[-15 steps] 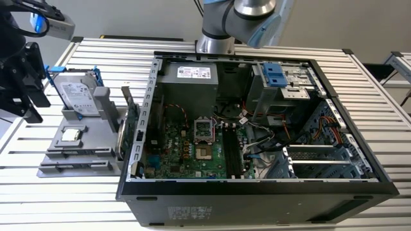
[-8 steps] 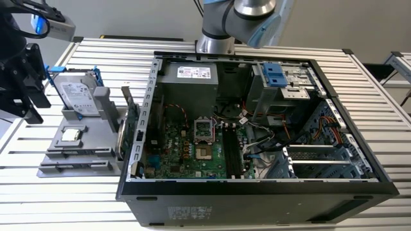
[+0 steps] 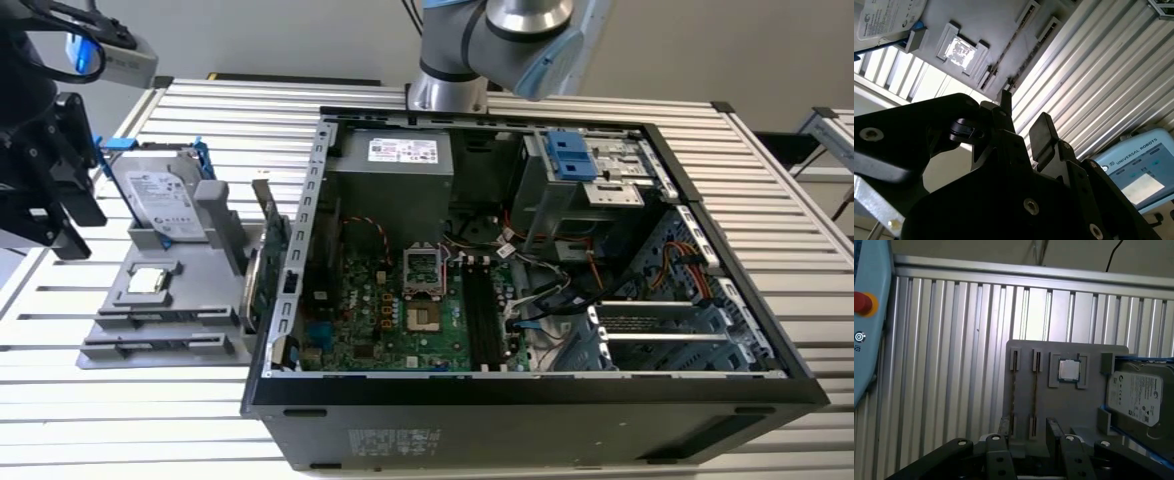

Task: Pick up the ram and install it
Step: 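Pick up the ram and move it above insertion slot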

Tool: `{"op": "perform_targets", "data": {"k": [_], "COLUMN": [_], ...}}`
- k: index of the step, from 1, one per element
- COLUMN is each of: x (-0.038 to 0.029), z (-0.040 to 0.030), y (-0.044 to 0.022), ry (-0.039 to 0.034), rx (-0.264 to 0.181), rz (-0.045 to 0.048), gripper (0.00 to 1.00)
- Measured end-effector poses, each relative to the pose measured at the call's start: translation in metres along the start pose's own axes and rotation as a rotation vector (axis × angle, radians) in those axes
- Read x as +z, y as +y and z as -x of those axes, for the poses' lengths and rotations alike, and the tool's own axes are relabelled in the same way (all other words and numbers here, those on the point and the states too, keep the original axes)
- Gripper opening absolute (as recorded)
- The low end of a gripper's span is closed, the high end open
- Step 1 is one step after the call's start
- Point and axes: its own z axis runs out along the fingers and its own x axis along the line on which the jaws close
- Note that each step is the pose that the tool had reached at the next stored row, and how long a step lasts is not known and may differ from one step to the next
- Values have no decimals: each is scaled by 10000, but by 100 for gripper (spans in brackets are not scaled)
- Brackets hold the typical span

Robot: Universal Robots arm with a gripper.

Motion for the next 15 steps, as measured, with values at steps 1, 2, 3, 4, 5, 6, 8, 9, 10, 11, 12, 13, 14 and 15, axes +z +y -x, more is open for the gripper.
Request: {"op": "perform_targets", "data": {"k": [1, 2, 3, 4, 5, 6, 8, 9, 10, 11, 12, 13, 14, 15], "x": [5, 11, 18, 25, 32, 39, 49, 55, 60, 64, 69, 74, 78, 82], "z": [0, 0, 0, 0, 0, 0, 0, 1, 1, 1, 1, 1, 1, 1], "y": [0, 1, 0, 0, 0, 1, 1, 1, 2, 2, 3, 3, 3, 3], "ry": [1, 1, 2, 2, 3, 3, 4, 4, 4, 5, 5, 6, 6, 6], "rx": [0, 1, 0, -3, -4, -5, -7, -6, -6, -7, -6, -7, -7, -7], "rz": [0, 0, 0, -3, -7, -10, -14, -15, -16, -16, -16, -17, -17, -16], "gripper": [0, 0, 0, 0, 0, 0, 0, 0, 0, 0, 0, 0, 0, 0]}}
